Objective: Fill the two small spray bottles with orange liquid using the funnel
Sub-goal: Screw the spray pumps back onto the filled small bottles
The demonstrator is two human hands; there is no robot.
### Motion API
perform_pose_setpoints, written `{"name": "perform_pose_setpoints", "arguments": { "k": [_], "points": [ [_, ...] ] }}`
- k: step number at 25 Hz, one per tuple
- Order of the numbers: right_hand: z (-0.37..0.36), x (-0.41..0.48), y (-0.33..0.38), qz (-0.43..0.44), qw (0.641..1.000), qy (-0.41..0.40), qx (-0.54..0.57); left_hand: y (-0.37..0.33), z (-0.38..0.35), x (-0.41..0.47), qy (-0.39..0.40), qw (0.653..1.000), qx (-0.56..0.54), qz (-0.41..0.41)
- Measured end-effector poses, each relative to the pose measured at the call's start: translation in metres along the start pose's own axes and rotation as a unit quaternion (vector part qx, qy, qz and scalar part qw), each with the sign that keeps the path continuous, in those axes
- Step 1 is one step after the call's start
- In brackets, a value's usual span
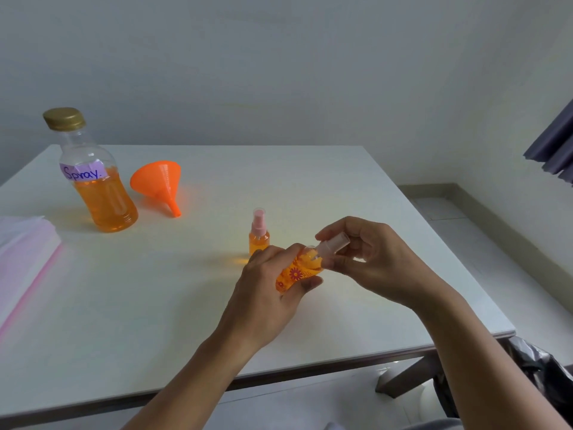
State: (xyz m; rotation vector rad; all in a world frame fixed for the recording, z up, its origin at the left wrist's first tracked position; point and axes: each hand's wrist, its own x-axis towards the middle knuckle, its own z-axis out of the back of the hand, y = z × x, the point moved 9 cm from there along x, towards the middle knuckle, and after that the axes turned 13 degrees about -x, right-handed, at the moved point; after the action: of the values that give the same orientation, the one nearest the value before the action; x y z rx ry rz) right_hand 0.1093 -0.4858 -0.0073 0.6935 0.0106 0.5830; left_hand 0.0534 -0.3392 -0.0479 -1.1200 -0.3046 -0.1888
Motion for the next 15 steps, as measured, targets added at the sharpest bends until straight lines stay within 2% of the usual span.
{"name": "perform_pose_setpoints", "arguments": {
  "k": [5,8,12,15],
  "points": [
    [0.003,0.001,0.002,-0.004,0.995,-0.037,0.092,-0.003,-0.001,0.002,0.041,0.995,-0.083,0.042],
    [-0.002,0.005,0.001,-0.024,0.994,-0.059,0.087,-0.005,0.007,0.001,0.001,0.998,-0.060,0.029],
    [-0.008,0.011,0.012,-0.045,0.995,-0.082,0.033,-0.018,0.019,-0.006,-0.077,0.996,0.048,-0.027],
    [-0.005,0.009,0.013,-0.047,0.991,-0.072,0.106,-0.020,0.024,-0.006,-0.084,0.996,0.023,-0.032]
  ]
}}
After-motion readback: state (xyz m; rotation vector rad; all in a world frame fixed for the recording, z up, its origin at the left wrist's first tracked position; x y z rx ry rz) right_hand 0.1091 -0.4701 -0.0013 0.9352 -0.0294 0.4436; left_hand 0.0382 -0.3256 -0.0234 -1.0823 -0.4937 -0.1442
